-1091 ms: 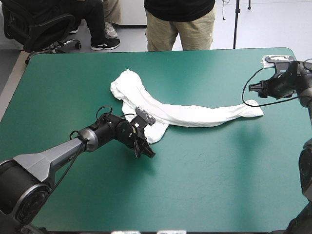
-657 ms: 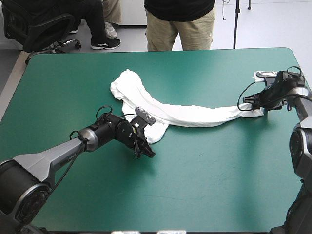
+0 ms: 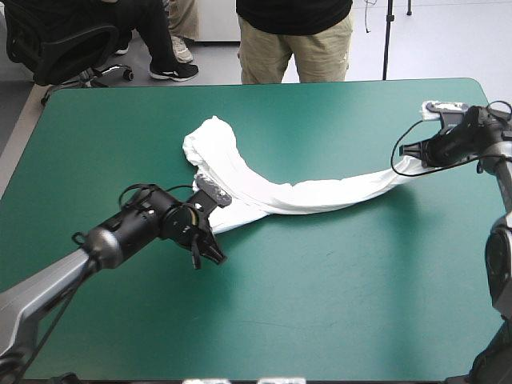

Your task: Fold the cloth

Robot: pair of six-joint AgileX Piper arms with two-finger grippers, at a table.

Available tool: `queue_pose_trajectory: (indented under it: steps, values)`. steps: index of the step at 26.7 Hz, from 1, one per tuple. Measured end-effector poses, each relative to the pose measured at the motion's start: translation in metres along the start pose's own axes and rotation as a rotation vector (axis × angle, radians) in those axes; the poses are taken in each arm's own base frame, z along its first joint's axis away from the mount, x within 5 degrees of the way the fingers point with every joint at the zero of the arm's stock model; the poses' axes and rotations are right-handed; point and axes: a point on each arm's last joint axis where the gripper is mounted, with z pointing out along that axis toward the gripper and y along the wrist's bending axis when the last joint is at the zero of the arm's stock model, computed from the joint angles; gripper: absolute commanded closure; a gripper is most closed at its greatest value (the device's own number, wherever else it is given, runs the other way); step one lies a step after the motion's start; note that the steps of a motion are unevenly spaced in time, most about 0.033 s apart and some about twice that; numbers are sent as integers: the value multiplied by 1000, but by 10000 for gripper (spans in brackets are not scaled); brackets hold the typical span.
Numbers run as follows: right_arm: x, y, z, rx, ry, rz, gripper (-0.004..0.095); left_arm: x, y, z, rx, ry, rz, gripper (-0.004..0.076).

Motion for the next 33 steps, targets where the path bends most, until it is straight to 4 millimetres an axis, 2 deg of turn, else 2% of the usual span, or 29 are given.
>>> queue_pose_trajectory:
  steps: [1,3,5,8,10,13,17,21,24,27,30,33]
  values:
    - [-4,5,-23,-18,-57,-1,925,4,6,-21,-60,-25,-5,733]
    - [-14,20,-82,-94,-203,-16,925,14,19,-78,-205,-137,-40,733]
    - [-19,37,-145,-191,-364,-56,925,25,29,-139,-308,-291,-89,733]
    - [-17,62,-241,-306,-625,-135,925,46,41,-241,-469,-574,-147,733]
    - [-14,68,-276,-318,-715,-168,925,57,47,-286,-541,-686,-186,733]
    - [-4,78,-329,-324,-839,-227,925,71,52,-341,-619,-823,-234,733]
    - [21,91,-392,-318,-978,-312,925,83,56,-398,-698,-975,-238,733]
    - [56,103,-449,-294,-1128,-386,925,78,59,-432,-769,-1085,-199,733]
    - [93,111,-491,-251,-1249,-439,925,67,58,-447,-788,-1164,-136,733]
    - [131,117,-521,-199,-1341,-457,925,57,56,-452,-778,-1205,-90,733]
    - [154,118,-532,-169,-1345,-455,925,46,58,-444,-756,-1155,-79,733]
    - [156,116,-523,-154,-1265,-441,925,29,61,-424,-717,-1042,-77,733]
